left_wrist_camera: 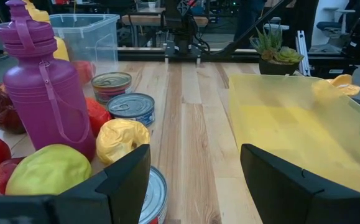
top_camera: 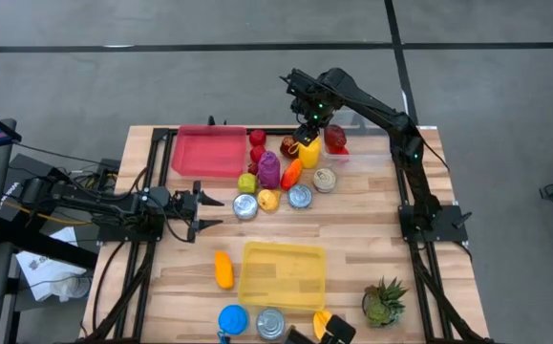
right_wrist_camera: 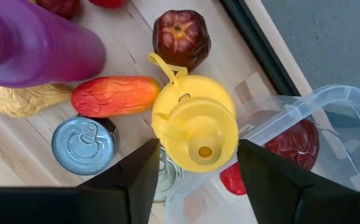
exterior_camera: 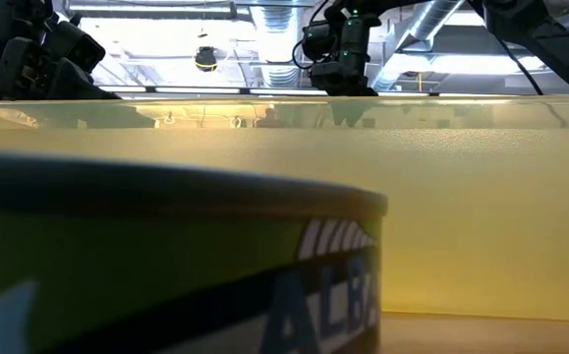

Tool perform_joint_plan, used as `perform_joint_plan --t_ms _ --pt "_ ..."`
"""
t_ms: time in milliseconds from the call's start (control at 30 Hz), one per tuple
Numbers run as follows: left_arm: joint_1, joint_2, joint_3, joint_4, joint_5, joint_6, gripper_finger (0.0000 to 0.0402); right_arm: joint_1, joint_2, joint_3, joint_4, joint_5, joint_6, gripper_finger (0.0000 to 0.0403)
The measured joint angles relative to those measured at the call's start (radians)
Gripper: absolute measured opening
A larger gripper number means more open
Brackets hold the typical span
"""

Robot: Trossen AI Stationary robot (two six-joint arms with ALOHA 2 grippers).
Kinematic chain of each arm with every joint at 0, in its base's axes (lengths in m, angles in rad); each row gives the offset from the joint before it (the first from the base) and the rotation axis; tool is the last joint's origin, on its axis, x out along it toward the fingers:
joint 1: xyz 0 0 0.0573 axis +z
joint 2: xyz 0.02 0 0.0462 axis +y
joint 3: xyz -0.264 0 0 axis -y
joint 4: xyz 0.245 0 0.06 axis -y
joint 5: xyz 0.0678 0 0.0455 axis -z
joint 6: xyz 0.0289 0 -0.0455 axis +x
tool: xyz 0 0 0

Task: Pick & Place Food Item
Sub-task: Put the yellow water bottle into the yellow bin

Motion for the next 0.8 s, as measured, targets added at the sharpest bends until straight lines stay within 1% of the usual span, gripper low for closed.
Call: perform_joint_plan --t_ms 100,233,567,800 --pt "0.0 0.0 0.0 0.0 0.003 0.0 0.0245 0.0 0.0 0.0 0.0 0.009 -0.013 0.0177" --pt "0.0 0.0 0.0 0.0 0.003 0.0 0.0245 0.008 0.0 0.0 0.0 0.048 -0.019 0.0142" --pt "0.0 0.0 0.0 0.0 0.003 0.0 0.0245 0.015 -0.006 0.003 0.0 0.052 -0.043 0.0011" --pt "0.0 0.0 0.0 0.0 -0.001 0.0 0.0245 0.019 -0.003 0.002 0.001 0.049 -0.044 0.0"
